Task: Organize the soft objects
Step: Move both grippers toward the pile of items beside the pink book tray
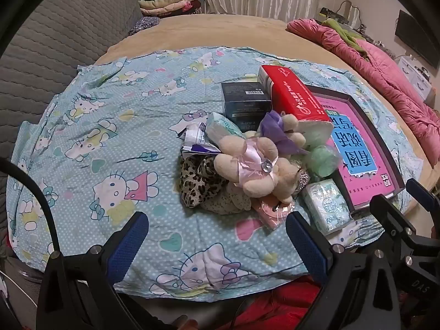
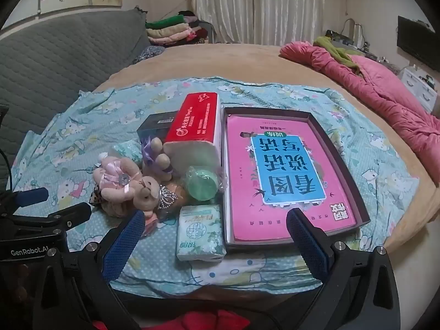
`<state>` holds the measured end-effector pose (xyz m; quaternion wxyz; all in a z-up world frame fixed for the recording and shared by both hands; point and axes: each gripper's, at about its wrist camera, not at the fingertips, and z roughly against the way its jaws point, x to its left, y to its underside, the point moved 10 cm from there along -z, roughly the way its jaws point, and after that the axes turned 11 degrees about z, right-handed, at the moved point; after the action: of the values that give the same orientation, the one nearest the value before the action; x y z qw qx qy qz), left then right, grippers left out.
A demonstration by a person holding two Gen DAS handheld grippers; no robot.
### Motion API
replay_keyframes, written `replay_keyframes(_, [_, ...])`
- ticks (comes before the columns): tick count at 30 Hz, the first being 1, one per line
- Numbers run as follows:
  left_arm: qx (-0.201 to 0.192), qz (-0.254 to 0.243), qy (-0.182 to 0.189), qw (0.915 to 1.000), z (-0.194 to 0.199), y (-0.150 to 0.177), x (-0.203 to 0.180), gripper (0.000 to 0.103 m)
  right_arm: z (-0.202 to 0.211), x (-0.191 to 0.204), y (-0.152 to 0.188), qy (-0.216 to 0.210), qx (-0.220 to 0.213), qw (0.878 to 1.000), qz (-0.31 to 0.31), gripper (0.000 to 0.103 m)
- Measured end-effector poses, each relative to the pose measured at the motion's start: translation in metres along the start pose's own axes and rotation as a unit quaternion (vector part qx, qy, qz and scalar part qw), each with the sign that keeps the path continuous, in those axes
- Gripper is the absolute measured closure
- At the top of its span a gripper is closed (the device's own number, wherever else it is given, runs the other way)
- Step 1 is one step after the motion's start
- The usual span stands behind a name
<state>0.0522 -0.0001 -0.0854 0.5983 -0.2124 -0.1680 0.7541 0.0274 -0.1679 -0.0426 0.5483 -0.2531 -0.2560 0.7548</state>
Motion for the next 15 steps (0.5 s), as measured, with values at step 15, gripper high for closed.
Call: replay_keyframes(15, [0.001, 0.0, 0.0, 1.0, 0.0024, 0.0005, -0.0013, 0.002, 0.0008, 0.0011, -0.0005, 0.0, 0.0, 1.0, 0.001, 0.0])
